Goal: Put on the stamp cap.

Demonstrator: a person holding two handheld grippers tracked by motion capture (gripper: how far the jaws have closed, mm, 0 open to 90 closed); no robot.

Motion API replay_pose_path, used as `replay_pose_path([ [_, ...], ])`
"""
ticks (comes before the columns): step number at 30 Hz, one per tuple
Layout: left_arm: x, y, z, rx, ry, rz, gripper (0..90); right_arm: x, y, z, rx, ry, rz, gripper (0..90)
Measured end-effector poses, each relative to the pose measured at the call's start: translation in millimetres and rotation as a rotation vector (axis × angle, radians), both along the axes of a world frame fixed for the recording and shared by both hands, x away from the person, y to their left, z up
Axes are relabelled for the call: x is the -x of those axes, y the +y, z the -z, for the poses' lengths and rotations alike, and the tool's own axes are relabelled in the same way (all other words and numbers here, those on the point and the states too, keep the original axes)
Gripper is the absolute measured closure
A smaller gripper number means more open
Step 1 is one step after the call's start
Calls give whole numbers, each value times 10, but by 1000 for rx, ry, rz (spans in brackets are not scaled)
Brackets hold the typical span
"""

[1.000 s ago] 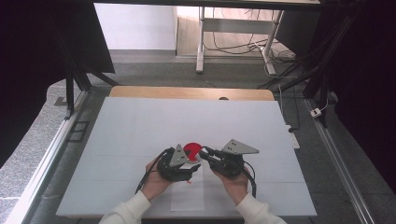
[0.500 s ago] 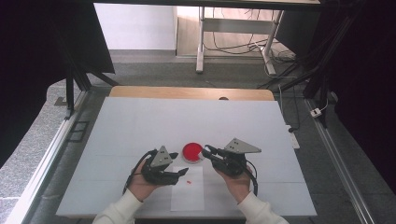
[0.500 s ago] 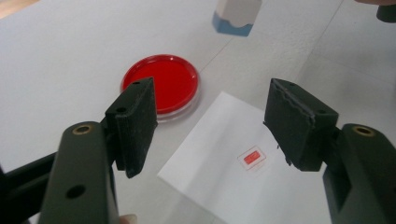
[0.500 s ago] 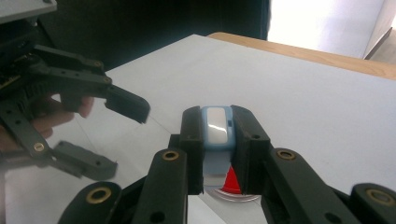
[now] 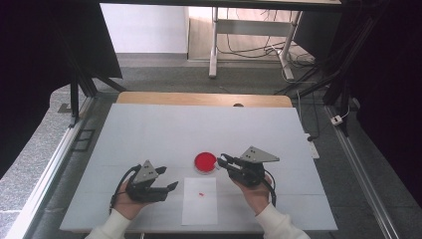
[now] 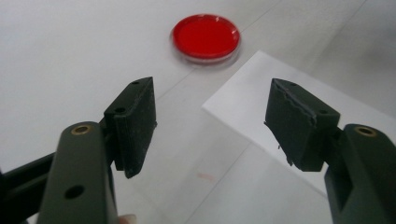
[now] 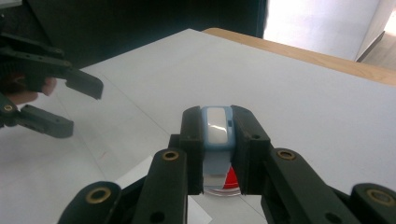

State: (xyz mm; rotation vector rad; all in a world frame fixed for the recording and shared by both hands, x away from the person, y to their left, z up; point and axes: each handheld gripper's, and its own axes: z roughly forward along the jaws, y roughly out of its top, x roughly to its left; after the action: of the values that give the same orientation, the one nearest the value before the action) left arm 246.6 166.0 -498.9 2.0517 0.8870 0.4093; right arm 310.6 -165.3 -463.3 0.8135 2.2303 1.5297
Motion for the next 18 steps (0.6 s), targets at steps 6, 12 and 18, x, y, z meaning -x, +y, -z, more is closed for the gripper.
replay_pose_path([
  [6, 83, 195, 71, -3, 8, -41, 340, -12, 6, 10, 23, -7, -1, 750],
  [12, 139, 326, 112, -3, 12, -67, 340, -34, -19, 4, 36, -13, 5, 750],
  [18, 168, 398, 130, -3, 13, -79, 339, -53, -47, -3, 35, -14, 16, 750],
])
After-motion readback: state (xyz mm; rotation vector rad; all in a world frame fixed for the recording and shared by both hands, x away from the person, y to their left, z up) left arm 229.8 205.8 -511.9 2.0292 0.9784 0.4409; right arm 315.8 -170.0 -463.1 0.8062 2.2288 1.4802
